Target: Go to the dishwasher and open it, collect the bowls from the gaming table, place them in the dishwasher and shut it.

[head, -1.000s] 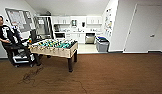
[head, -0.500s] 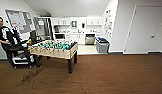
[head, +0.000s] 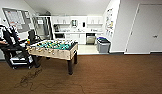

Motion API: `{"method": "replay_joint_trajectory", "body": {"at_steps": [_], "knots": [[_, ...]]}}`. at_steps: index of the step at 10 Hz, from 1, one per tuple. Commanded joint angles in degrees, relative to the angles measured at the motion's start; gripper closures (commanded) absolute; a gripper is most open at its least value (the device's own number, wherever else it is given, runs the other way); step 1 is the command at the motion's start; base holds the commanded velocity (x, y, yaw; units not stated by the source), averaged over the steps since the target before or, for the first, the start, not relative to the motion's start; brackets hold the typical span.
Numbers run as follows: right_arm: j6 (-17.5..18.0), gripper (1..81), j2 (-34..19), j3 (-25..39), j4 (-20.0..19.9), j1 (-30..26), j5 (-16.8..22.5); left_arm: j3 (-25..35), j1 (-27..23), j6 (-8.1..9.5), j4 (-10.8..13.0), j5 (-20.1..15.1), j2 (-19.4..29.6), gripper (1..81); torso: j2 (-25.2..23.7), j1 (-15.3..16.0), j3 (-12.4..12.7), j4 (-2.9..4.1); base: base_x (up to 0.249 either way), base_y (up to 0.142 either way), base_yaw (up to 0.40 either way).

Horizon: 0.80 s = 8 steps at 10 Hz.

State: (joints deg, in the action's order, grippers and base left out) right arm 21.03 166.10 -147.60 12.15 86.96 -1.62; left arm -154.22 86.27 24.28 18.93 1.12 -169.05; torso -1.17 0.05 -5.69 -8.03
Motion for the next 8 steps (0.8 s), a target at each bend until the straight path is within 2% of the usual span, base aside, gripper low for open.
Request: {"method": "replay_joint_trajectory", "body": {"at_steps": [1,8], "knots": [[0.0,81.1,-0.6,-0.1,0.5,-3.1,2.7,-0.1,-2.5,0.15,0.0,-2.8,0.5,81.1,0.0,0.0,0.0,0.0,0.181,0.0,0.0],[-0.1,81.1,-0.2,-0.3,0.5,-3.2,2.8,-0.1,-2.5,0.15,0.1,-2.8,0.5,81.1,0.0,0.0,0.0,0.0,0.189,0.0,0.0]]}}
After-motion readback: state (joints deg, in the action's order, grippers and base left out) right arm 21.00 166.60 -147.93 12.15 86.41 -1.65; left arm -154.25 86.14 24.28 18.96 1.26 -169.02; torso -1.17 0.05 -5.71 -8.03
